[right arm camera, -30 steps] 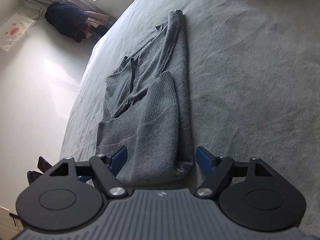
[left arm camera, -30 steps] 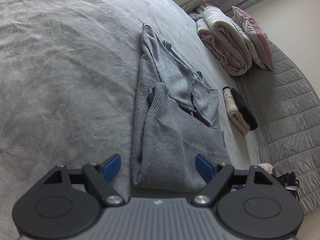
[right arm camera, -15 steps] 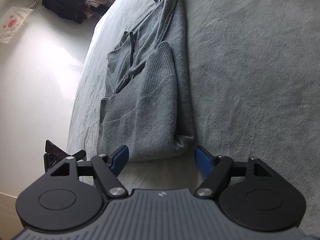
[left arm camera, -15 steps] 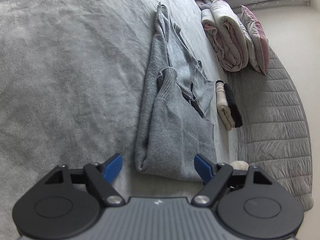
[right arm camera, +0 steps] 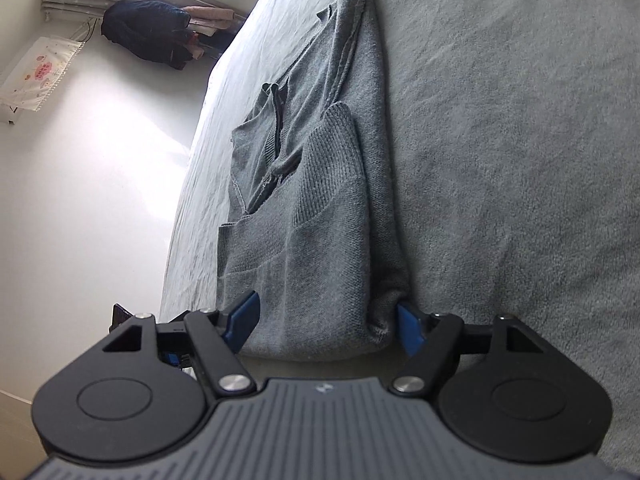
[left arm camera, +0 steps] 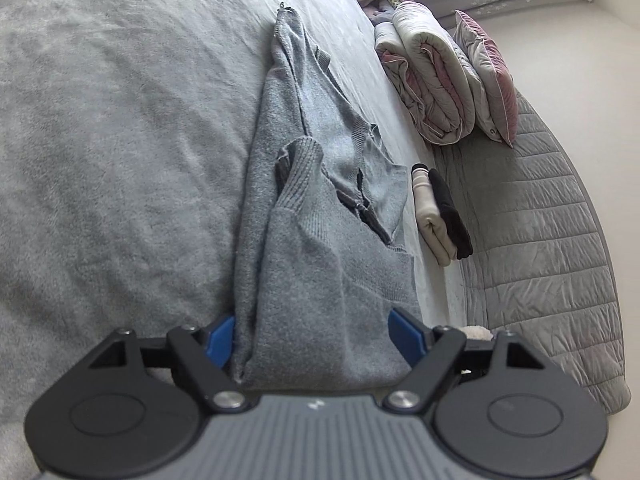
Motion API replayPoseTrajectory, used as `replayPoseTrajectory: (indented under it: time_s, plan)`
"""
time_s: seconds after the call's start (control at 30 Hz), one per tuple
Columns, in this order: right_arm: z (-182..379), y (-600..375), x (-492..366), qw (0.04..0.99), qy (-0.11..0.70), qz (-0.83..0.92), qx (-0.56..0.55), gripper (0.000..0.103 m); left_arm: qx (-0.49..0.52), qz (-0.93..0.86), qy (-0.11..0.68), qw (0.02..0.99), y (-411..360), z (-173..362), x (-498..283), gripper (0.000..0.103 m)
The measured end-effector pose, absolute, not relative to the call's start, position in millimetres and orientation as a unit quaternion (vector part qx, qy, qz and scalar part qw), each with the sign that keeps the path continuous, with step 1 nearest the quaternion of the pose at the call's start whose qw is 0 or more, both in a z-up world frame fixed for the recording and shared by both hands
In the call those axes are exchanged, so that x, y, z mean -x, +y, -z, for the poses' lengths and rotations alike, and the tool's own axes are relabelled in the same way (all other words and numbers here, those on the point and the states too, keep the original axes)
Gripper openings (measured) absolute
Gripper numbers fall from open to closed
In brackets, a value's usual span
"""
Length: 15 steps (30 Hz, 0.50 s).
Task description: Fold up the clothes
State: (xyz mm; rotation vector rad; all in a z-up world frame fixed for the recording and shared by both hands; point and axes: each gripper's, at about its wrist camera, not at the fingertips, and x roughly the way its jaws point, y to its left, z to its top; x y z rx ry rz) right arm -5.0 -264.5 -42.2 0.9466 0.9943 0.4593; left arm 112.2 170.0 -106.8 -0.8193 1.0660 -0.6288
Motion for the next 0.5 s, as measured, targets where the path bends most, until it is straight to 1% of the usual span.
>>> replayPoseTrajectory:
  time_s: [0.2,0.27,0.37,0.4,0.43,0.47,0.5]
  plan:
    - [39,-252,0,0.772,0.436,-0.221,-0.407,0.074,0.36,0.299,0.466,0.751,161,107,-112,0.079]
    - [40,-244,-2,0.778,0.43,-0.223,-0.399,0.071,0.351,0.303,0.46,0.757,158,107,-111,0.079]
    - [44,-243,-8,0.783,0.424,-0.218,-0.399,0.056,0.333,0.306,0.451,0.77,156,107,-107,0.073]
    - [48,-242,-11,0.784,0.423,-0.216,-0.4,0.048,0.328,0.306,0.448,0.773,156,107,-106,0.072]
    - [50,-244,-13,0.784,0.422,-0.213,-0.403,0.038,0.325,0.303,0.448,0.776,157,107,-106,0.068]
    - [52,-247,-14,0.782,0.424,-0.21,-0.406,0.033,0.322,0.301,0.448,0.778,158,107,-105,0.062]
    - [54,-249,-14,0.779,0.425,-0.208,-0.411,0.025,0.324,0.297,0.449,0.778,160,108,-105,0.059]
